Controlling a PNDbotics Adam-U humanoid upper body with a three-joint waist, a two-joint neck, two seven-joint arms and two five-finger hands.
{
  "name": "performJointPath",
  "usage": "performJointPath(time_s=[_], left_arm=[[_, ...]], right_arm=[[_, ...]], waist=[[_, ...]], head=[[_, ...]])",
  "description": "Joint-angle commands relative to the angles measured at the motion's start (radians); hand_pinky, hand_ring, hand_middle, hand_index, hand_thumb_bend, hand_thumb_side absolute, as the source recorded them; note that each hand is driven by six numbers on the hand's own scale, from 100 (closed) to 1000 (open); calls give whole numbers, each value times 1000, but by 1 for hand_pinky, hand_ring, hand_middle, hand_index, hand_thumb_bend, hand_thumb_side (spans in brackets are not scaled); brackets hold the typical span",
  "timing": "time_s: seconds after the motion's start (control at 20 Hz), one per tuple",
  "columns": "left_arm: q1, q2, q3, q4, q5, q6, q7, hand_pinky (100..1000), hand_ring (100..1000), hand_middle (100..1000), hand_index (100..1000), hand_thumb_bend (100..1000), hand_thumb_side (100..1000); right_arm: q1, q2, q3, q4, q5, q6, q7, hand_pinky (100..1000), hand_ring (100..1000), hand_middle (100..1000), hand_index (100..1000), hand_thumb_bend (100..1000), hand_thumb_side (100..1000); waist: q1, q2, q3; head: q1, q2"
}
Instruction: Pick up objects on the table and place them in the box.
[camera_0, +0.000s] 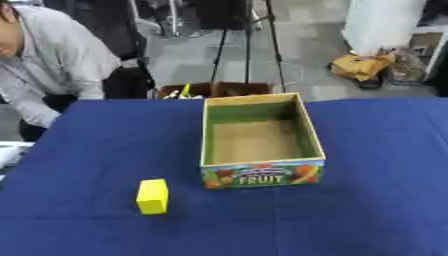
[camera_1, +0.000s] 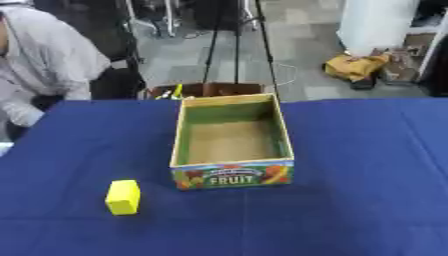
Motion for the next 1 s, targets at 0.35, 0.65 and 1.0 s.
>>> performJointPath(time_s=[0.35, 0.65, 1.0], left_arm=[[-3, 11, -1, -21, 3, -1, -4, 351, 193, 457, 594, 100, 821], [-1, 8, 0, -21, 1, -1, -2, 363, 265, 459, 595, 100, 821], [0, 2, 2, -21, -1, -1, 4, 377, 348, 465, 597, 100, 820]], right_arm=[[-8, -12, 0, -15, -2, -4, 5, 790, 893, 670, 789, 100, 745], [-8, -13, -1, -15, 2, -6, 8, 791, 895, 670, 791, 100, 747], [-8, -14, 1, -15, 12, -10, 13, 794, 899, 671, 792, 100, 749]], waist=[[1, -8, 1], [4, -1, 1], [8, 16, 4]], head=[[-3, 32], [-10, 28], [-18, 17]])
